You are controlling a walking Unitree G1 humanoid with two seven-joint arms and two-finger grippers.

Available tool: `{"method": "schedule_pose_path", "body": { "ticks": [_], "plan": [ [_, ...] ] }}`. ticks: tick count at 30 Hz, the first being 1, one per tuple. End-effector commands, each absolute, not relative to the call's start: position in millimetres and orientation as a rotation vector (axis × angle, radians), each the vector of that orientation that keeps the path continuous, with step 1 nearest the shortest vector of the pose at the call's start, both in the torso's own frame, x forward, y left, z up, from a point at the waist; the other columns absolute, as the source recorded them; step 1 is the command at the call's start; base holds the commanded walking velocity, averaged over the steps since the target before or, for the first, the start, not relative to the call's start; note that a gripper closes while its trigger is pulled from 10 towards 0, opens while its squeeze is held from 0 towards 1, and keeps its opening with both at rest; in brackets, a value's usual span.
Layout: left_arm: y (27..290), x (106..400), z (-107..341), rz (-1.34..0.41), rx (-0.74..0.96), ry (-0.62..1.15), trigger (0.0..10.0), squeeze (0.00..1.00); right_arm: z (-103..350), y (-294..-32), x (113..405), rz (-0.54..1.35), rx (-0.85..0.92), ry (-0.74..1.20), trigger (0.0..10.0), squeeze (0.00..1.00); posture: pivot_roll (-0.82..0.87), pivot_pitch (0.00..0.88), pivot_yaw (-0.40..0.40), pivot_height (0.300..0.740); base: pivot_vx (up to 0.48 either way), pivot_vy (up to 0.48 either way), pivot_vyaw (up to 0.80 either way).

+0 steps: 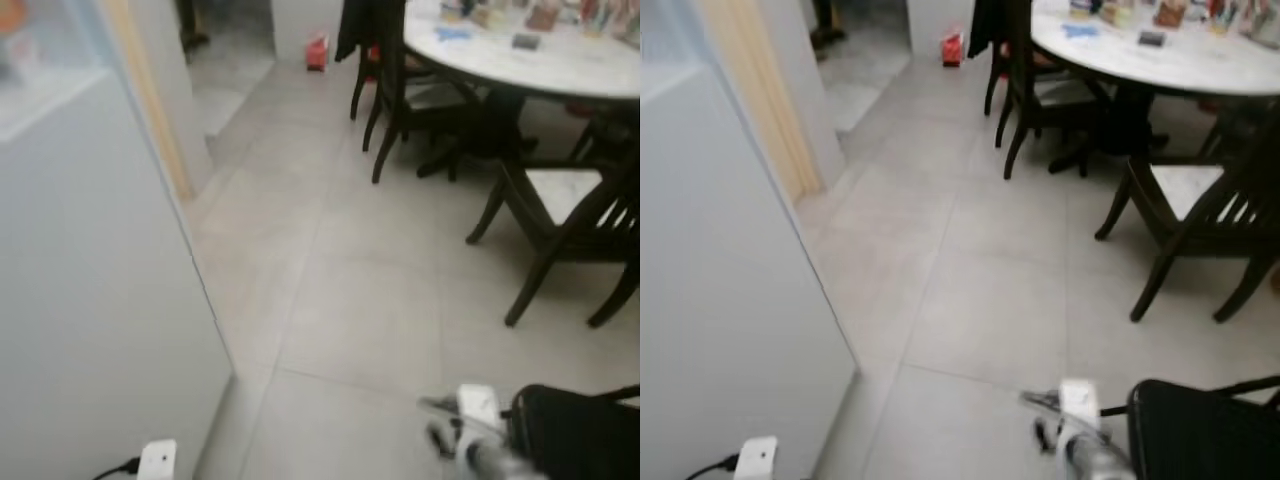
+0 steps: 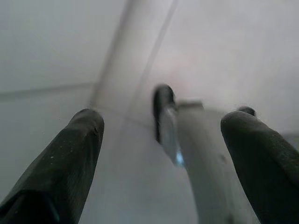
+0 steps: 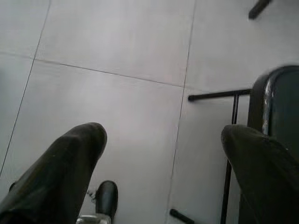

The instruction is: Restocking fridge

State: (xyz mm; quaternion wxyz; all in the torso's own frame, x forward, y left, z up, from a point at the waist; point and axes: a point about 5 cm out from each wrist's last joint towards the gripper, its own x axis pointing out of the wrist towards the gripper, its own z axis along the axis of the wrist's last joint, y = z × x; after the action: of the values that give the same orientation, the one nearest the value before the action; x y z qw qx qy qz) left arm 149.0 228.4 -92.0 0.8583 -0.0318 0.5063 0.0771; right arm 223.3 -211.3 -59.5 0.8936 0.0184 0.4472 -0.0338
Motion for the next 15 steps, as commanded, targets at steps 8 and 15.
{"method": "schedule_pose_path", "body": {
  "ticks": [8, 15],
  "plan": [
    [229.6, 151.5, -90.8, 0.172, -0.082, 1.051, 10.0, 0.00, -72.2, -202.2, 205.2, -0.065, 0.079, 1.013, 10.0, 0.00, 0.04, 0.000, -0.080, 0.740, 0.000, 0.000, 0.00],
    [231.5, 153.0, -89.4, 0.180, -0.079, 1.028, 10.0, 0.00, -71.8, -202.9, 206.0, -0.097, 0.053, 1.001, 10.0, 0.00, 0.04, 0.000, -0.066, 0.740, 0.000, 0.000, 0.00]
  ]
}}
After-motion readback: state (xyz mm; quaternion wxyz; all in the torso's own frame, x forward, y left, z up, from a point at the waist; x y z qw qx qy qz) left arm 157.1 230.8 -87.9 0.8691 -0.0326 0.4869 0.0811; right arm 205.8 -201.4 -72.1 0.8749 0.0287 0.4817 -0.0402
